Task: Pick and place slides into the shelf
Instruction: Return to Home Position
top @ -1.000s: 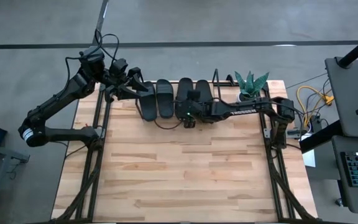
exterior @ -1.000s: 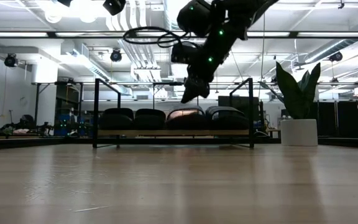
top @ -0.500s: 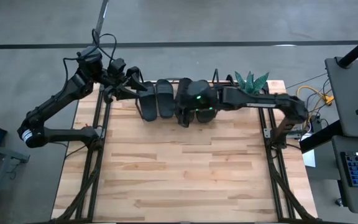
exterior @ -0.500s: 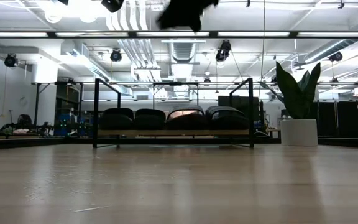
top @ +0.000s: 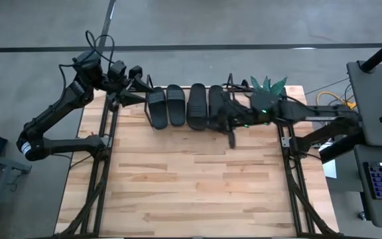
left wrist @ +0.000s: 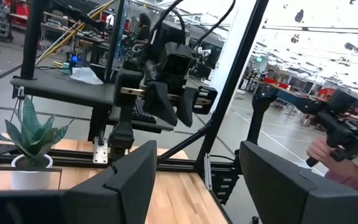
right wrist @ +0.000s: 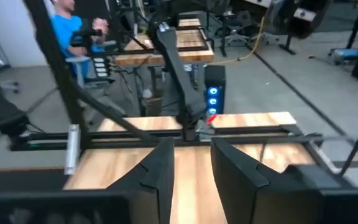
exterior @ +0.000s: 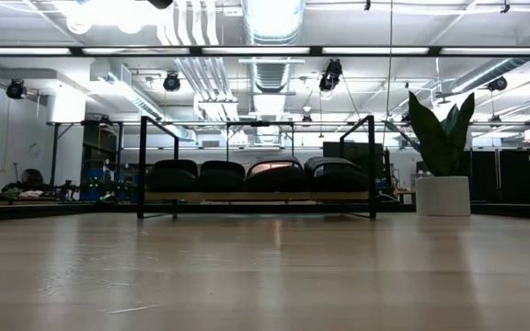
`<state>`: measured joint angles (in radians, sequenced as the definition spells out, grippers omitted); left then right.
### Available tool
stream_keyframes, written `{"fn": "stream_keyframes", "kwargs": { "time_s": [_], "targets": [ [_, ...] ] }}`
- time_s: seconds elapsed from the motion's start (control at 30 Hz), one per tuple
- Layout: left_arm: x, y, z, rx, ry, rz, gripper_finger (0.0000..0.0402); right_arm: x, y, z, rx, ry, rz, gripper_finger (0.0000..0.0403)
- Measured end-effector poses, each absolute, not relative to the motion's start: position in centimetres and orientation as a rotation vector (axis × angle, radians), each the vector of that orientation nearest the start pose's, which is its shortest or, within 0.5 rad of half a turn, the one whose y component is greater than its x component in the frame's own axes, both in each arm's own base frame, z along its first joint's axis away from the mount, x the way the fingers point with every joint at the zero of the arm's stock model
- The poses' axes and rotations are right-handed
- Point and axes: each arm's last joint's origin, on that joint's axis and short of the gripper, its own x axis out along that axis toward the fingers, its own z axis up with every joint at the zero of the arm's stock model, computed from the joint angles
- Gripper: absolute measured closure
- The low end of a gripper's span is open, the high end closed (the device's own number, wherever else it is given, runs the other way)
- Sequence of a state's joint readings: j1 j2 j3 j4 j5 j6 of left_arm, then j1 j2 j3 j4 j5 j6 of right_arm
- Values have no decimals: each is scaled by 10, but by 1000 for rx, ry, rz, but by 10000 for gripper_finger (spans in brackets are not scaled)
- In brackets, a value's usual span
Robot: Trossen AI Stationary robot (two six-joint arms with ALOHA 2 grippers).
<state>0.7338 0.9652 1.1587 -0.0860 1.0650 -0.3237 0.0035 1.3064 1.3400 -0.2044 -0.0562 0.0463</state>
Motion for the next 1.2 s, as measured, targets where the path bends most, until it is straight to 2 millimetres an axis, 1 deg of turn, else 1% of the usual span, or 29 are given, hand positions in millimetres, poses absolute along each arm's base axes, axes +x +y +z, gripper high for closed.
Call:
{"fn": "stream_keyframes", "kwargs": {
  "time_s": [0.13, 0.27, 0.47, 0.53, 0.73, 0.83, 1.0, 1.13, 1.2],
  "targets": [
    [152, 103, 434, -242, -9, -337, 187, 259, 11, 400, 111, 173, 76, 317],
    [155, 106, 432, -251, -2, -335, 187, 230, 22, 390, 117, 162, 93, 328],
    [156, 107, 431, -256, 3, -335, 187, 185, 28, 369, 106, 113, -26, 345],
    [156, 107, 431, -256, 3, -335, 187, 175, 30, 362, 113, 83, -24, 349],
    [156, 107, 431, -242, 1, -336, 187, 157, 27, 335, 124, 81, -28, 359],
    [157, 107, 430, -234, 0, -335, 187, 152, 23, 321, 92, 68, -49, 364],
    [159, 110, 429, -245, 8, -334, 187, 143, 11, 300, 92, 9, -143, 370],
    [161, 111, 428, -250, 11, -334, 187, 135, 5, 274, 146, 39, -173, 371],
    [162, 113, 426, -257, 16, -333, 187, 130, 5, 265, 181, 36, -173, 372]
  ]
}}
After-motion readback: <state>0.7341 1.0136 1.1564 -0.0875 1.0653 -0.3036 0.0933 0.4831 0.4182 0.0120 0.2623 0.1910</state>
